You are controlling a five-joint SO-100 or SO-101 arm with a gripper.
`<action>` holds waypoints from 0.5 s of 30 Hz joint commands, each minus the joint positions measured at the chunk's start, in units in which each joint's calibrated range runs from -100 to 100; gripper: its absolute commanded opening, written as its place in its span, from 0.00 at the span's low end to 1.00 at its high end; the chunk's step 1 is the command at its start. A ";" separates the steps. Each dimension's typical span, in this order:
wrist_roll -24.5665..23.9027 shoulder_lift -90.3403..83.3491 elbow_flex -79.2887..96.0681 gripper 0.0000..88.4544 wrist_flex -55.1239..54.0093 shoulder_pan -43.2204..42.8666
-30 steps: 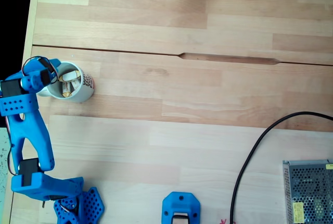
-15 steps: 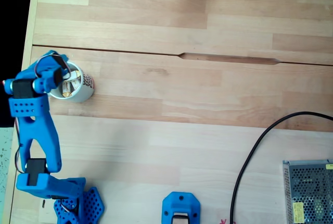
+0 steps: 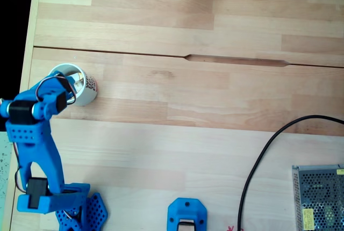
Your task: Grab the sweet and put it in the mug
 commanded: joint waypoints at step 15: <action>4.98 -14.74 -1.04 0.04 1.31 1.46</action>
